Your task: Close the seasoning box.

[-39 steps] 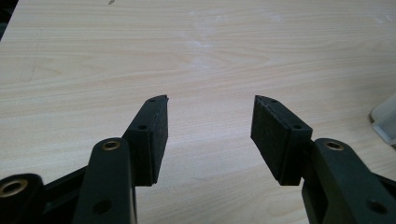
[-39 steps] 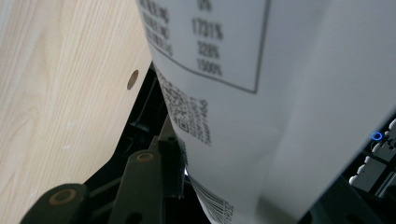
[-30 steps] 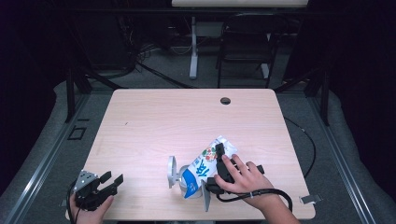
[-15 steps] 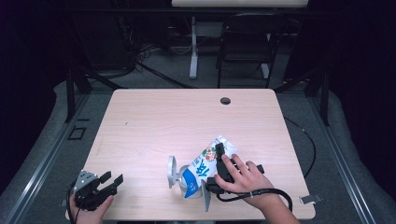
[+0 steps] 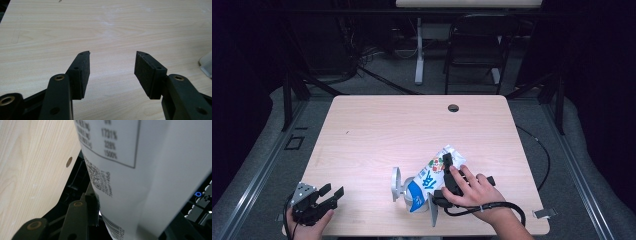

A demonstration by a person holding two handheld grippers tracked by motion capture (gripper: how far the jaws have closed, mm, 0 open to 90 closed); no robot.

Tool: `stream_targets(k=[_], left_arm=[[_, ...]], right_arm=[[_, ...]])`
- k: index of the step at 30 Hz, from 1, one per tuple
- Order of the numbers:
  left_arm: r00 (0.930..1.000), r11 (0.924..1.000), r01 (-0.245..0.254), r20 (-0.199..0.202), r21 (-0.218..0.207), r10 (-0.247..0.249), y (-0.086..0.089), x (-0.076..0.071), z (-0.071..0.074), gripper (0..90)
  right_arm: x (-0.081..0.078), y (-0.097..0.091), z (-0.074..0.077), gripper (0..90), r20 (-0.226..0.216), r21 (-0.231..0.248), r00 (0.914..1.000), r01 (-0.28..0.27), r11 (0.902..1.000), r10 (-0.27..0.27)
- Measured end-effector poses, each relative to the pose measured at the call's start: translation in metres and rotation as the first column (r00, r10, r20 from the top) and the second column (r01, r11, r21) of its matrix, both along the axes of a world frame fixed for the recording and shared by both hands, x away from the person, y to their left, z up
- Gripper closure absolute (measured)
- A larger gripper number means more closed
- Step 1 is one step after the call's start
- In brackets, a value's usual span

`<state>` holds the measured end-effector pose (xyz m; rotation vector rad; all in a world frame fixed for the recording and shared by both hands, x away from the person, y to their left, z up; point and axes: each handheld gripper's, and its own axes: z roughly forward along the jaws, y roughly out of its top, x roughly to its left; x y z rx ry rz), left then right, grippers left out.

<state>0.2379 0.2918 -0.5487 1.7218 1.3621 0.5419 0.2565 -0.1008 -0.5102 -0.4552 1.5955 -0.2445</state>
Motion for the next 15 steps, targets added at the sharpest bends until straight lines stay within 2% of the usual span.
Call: stream_targets(k=[15], left_arm=[[1.0, 1.0, -0.003, -0.003, 0.001, 0.003, 0.0003, -0.0001, -0.0001, 46.5]], right_arm=[[-0.0005, 0.0006, 0.0009, 61.1, 0.005, -0.008, 1.0, 0.006, 0.9999, -0.006]])
